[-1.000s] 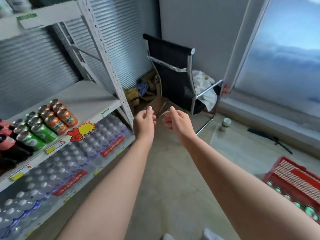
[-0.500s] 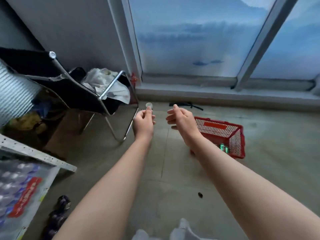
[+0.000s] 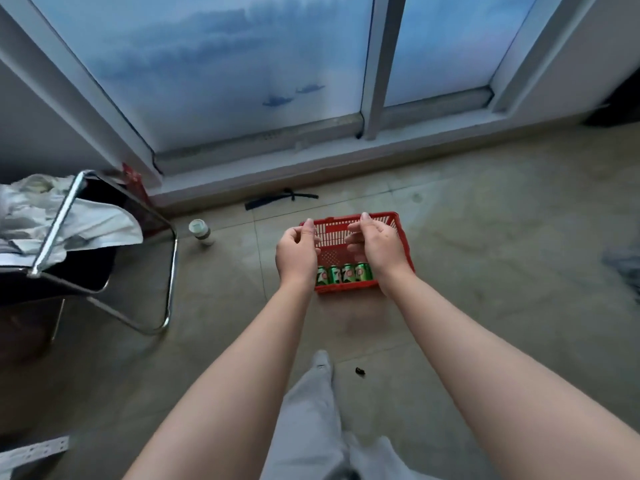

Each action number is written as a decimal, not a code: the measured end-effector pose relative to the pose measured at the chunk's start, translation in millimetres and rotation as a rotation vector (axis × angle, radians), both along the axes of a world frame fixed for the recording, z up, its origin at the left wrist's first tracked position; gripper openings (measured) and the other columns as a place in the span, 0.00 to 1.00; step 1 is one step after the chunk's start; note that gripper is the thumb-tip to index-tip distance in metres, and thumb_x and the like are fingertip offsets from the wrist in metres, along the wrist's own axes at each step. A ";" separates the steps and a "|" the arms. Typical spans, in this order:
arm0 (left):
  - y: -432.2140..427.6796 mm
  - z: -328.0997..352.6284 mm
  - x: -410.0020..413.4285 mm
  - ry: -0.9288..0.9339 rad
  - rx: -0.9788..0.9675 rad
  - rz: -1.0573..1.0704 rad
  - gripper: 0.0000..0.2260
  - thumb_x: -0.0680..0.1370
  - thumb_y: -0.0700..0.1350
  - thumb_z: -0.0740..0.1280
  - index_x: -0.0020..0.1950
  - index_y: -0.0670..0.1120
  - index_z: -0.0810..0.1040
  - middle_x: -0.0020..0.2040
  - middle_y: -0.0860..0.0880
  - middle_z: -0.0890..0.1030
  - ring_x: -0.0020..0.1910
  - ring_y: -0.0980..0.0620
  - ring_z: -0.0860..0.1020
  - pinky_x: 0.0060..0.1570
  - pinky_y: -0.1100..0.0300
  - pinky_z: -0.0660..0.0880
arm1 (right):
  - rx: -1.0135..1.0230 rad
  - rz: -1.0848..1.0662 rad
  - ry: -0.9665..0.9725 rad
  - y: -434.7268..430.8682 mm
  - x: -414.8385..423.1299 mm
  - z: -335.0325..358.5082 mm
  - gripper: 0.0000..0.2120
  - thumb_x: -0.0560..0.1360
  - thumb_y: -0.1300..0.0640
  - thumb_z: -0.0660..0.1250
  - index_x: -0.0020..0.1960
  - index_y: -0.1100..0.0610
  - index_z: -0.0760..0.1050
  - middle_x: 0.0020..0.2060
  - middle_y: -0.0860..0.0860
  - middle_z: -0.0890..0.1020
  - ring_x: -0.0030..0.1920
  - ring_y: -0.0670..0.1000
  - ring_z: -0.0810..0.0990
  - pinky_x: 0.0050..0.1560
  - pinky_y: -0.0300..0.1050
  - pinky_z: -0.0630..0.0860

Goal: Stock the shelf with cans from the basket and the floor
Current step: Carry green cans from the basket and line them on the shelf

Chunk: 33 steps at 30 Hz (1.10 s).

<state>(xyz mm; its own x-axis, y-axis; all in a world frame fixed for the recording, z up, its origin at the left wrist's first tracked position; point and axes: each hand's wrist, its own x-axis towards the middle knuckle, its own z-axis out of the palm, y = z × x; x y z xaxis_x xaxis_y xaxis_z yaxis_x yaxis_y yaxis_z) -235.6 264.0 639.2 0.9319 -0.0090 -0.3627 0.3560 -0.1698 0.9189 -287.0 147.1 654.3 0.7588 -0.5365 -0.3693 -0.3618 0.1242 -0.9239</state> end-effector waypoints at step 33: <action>-197.3 -334.3 199.8 0.346 0.200 -0.002 0.10 0.78 0.55 0.66 0.43 0.50 0.79 0.41 0.50 0.82 0.41 0.49 0.79 0.48 0.47 0.78 | 0.021 -0.095 0.409 -250.6 192.7 -361.3 0.15 0.82 0.50 0.58 0.43 0.54 0.79 0.35 0.50 0.82 0.37 0.48 0.78 0.45 0.49 0.76</action>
